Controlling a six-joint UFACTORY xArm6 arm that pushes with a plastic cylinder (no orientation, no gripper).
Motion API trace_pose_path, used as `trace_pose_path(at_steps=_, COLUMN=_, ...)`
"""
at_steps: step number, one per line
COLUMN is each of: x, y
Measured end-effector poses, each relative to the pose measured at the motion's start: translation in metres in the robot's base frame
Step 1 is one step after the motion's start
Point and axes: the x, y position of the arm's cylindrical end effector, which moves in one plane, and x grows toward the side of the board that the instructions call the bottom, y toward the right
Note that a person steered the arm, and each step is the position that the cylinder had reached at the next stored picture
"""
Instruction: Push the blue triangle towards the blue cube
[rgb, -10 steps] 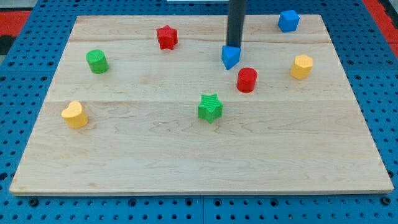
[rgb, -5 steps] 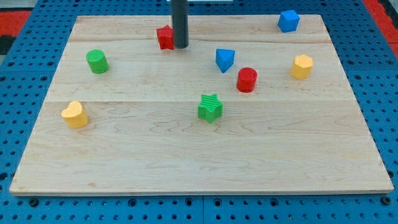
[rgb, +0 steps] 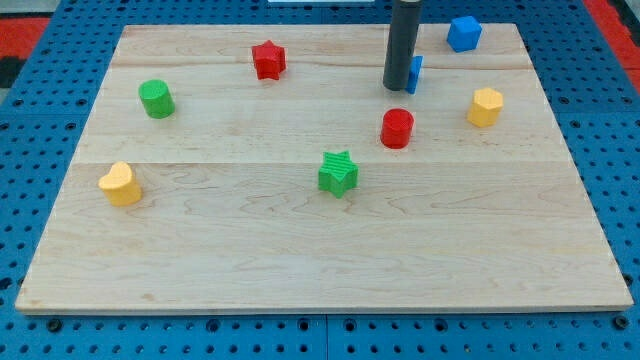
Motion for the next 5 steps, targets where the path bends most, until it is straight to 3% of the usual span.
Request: trace_pose_path(at_steps=5, x=-0.001, y=0.013)
